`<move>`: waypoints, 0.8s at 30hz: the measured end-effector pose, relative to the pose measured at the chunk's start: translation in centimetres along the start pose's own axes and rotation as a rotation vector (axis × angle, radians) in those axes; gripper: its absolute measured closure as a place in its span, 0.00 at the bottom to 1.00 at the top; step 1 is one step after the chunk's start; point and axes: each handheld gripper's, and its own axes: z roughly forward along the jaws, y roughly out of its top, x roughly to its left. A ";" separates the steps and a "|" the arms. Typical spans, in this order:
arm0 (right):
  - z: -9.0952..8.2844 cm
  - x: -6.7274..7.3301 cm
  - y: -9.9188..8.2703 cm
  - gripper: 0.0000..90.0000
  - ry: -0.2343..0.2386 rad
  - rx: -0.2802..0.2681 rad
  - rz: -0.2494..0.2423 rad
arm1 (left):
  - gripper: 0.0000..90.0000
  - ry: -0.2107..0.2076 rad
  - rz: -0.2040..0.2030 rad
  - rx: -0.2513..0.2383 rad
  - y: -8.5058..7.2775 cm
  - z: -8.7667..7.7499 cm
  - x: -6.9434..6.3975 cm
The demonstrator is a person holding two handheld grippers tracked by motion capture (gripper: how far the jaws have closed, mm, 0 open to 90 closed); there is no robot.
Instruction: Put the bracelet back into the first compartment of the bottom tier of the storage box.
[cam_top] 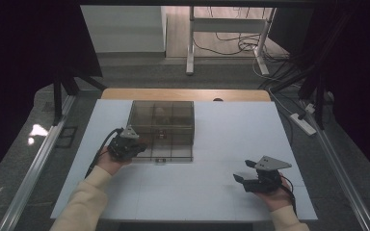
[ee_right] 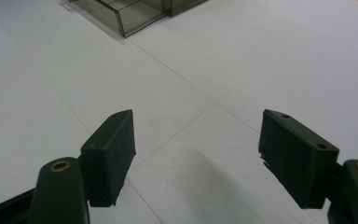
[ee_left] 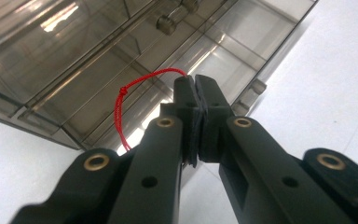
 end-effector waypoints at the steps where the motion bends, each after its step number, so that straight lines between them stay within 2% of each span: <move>1: 0.0 0.0 0.0 0.29 0.000 0.000 0.000 | 0.97 0.002 -0.001 0.004 -0.1 0.1 0.1; 9: 0.0 0.0 0.0 0.29 0.000 0.002 0.000 | 0.97 0.006 -0.009 0.024 -0.4 0.8 0.3; 21: 0.0 0.0 0.0 0.29 -0.001 0.001 0.000 | 0.97 0.006 -0.009 0.018 -0.4 0.7 0.3; 22: 0.0 0.0 0.0 0.29 -0.003 -0.002 0.002 | 0.96 0.005 -0.009 0.016 -0.4 0.7 0.3; 24: 0.0 0.0 0.0 0.29 0.000 0.002 0.001 | 0.85 0.004 -0.004 0.005 -0.4 0.6 0.2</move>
